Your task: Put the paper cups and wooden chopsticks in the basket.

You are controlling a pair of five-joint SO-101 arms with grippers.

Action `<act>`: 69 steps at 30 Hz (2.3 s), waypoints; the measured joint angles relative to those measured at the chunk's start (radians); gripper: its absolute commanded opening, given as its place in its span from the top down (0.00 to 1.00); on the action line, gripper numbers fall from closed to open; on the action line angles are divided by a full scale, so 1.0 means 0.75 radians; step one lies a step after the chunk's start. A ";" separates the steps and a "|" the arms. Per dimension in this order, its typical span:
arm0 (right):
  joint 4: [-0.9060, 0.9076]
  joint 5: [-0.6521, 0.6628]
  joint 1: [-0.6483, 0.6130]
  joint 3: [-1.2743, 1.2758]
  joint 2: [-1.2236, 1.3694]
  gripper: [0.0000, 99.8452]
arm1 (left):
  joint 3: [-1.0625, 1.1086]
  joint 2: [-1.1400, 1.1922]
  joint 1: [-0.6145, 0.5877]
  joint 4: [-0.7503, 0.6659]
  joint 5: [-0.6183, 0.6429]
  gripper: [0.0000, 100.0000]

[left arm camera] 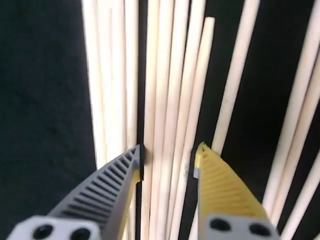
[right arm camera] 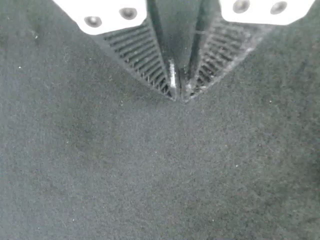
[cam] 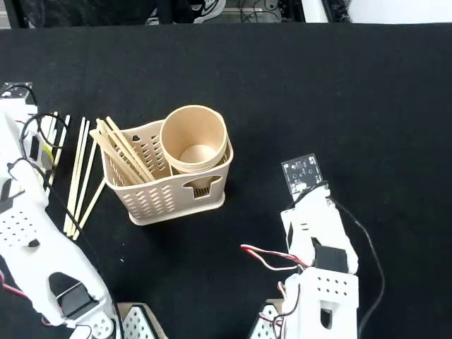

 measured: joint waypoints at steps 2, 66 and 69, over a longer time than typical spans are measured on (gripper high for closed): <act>0.000 0.000 0.000 0.000 0.000 0.99 | -0.023 0.025 0.000 0.006 -0.006 0.83; 0.000 0.000 0.000 0.000 0.000 0.99 | 1.518 -1.780 -0.002 -0.855 0.405 0.97; 0.000 0.000 0.000 0.000 0.000 0.99 | 1.731 -2.007 0.039 -1.025 0.460 0.97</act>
